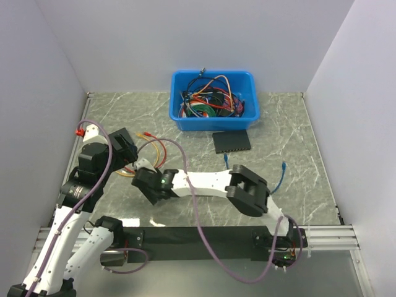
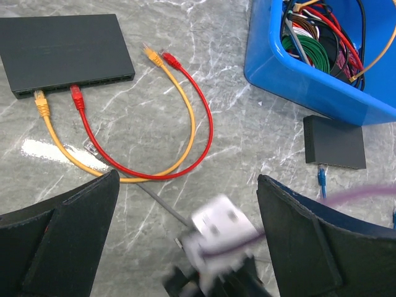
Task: Insert the plug into the switch port
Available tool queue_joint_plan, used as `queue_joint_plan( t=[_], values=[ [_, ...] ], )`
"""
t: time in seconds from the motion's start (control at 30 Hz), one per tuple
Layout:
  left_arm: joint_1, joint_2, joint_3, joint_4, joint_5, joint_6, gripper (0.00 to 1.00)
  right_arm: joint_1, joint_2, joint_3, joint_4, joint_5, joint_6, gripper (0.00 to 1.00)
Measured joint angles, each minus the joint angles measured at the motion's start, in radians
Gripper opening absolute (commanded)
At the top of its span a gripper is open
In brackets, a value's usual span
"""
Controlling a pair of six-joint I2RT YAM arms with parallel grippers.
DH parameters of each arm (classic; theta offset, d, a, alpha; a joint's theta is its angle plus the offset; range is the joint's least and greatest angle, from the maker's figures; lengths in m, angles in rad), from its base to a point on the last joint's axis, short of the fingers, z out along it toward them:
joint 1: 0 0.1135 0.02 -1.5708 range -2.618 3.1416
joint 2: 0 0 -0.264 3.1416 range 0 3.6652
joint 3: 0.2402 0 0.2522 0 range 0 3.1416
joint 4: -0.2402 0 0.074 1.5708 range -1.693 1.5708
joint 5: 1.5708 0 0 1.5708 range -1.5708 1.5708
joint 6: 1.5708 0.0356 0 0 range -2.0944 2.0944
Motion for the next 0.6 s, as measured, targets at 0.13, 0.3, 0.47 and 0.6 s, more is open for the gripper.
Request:
queue_joint_plan(
  t=[0.13, 0.3, 0.47, 0.6],
  values=[
    [0.001, -0.003, 0.000, 0.006, 0.000, 0.000, 0.99, -0.057, 0.109, 0.137, -0.009, -0.054, -0.042, 0.60],
    [-0.001, -0.002, 0.000, 0.005, 0.009, 0.007, 0.99, -0.136, 0.188, 0.237, -0.021, -0.116, -0.083, 0.58],
    [-0.001, -0.002, 0.000, 0.005, 0.011, 0.007, 0.99, -0.164, 0.198, 0.249, -0.021, -0.169, -0.110, 0.55],
    [-0.001, -0.001, 0.000, 0.005, 0.011, 0.007, 0.99, -0.150, 0.196, 0.230, 0.002, -0.206, -0.131, 0.41]
  ],
)
